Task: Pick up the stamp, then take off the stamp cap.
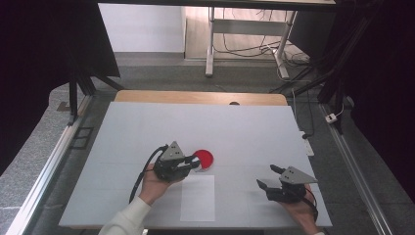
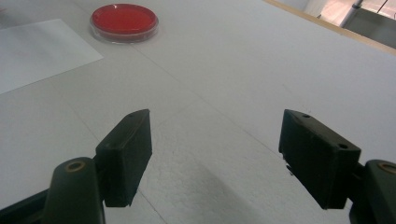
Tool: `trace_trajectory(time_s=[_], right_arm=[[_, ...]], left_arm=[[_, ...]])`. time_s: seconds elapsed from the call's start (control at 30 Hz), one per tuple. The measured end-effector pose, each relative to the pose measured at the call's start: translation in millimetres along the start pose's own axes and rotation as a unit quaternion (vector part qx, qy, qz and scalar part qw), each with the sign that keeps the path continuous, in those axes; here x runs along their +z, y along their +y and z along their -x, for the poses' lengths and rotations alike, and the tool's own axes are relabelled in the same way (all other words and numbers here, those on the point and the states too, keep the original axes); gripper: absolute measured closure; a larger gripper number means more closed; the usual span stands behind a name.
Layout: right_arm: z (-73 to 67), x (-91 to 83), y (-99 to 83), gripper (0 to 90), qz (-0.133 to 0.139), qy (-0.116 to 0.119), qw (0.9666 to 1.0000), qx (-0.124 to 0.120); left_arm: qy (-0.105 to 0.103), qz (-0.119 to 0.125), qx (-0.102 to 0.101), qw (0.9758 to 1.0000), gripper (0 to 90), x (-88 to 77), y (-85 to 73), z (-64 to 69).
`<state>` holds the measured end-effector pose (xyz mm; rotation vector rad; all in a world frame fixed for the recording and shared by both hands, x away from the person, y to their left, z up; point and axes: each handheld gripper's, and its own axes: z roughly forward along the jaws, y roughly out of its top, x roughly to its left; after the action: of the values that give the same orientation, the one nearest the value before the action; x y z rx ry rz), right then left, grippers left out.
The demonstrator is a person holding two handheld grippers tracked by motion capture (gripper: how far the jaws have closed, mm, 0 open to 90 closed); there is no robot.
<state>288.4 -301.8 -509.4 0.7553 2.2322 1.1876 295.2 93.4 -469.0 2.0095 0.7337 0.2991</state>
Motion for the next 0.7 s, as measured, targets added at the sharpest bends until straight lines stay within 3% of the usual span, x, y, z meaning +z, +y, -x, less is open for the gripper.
trace_trajectory(time_s=[0.7], right_arm=[[-3.7,2.1,1.7,25.5,0.002,-0.008,1.0000,0.004]], left_arm=[[0.001,0.005,-0.002,1.0000,75.0,-0.2,-0.2,0.0]])
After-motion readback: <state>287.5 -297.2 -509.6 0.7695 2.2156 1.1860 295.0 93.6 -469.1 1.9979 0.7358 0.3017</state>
